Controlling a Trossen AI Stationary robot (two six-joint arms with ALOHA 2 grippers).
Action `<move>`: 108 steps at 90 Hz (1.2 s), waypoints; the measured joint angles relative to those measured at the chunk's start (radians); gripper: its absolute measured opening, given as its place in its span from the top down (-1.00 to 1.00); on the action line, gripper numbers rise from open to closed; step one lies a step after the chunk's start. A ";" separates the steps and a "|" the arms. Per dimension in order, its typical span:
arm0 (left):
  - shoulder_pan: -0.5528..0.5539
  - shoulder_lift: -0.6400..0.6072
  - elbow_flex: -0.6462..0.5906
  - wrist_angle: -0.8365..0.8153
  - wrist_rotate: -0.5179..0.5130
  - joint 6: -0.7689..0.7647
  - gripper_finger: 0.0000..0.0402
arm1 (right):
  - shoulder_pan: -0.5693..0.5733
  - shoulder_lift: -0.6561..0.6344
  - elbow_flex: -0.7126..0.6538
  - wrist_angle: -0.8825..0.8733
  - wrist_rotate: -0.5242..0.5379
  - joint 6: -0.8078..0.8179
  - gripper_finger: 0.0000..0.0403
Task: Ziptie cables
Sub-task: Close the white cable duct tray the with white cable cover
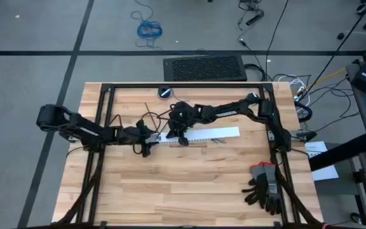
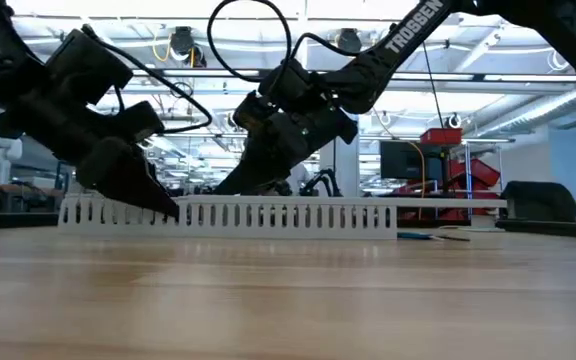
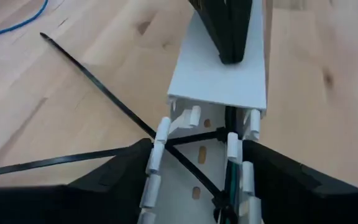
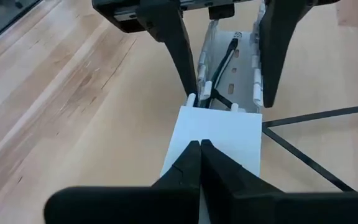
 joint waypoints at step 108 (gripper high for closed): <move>-0.001 0.073 0.010 0.066 0.158 -0.033 -0.66 | 0.003 0.001 0.000 0.037 -0.009 0.025 1.00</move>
